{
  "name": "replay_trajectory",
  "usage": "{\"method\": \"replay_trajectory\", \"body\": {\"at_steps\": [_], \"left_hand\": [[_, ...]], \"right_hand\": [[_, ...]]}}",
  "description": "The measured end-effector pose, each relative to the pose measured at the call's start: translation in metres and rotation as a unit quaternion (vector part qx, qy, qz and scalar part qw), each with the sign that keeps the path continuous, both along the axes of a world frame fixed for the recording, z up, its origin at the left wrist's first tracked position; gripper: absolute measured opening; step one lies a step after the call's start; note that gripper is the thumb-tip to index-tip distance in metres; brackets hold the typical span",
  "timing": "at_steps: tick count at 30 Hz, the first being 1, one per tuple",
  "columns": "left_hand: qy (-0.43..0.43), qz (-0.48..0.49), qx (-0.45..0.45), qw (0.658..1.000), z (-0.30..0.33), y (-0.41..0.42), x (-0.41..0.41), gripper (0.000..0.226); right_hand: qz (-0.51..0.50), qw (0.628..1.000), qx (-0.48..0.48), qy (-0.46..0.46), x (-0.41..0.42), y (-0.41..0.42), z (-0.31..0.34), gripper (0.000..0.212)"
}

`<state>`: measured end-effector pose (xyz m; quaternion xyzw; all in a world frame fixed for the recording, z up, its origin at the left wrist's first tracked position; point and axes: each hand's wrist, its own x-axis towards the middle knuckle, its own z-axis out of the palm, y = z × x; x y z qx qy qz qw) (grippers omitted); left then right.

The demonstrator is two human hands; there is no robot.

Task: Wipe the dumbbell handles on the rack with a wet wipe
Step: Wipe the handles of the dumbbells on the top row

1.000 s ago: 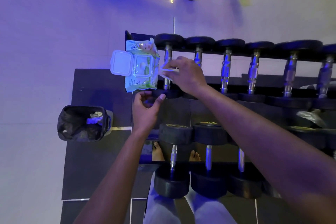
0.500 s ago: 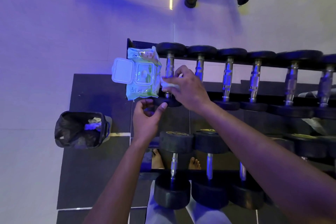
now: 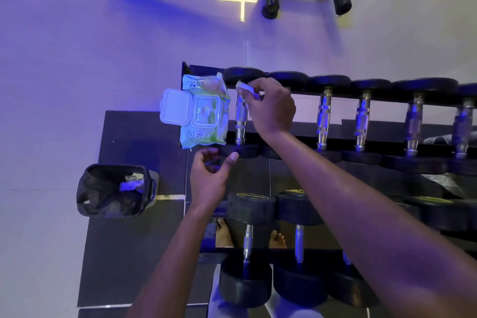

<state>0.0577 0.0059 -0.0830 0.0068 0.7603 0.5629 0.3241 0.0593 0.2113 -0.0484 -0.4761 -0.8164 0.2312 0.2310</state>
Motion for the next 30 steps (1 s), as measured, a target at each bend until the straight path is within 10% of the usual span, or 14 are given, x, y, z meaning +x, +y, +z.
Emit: {"method": "replay_trajectory", "body": {"at_steps": [11,20,30], "left_hand": [[-0.005,0.007,0.006,1.000,0.001,-0.001,0.002,0.050],[0.000,-0.001,-0.001,1.000,0.001,0.001,0.000,0.049],[0.036,-0.023,-0.021,0.999,-0.006,0.002,-0.003,0.050]], "right_hand": [[-0.066,0.995,-0.073,0.029,-0.014,-0.013,0.004,0.031],[-0.184,0.883,-0.403,0.152,-0.016,0.001,-0.002,0.026],[-0.165,0.829,-0.495,0.203,-0.008,0.007,0.003,0.029]]}}
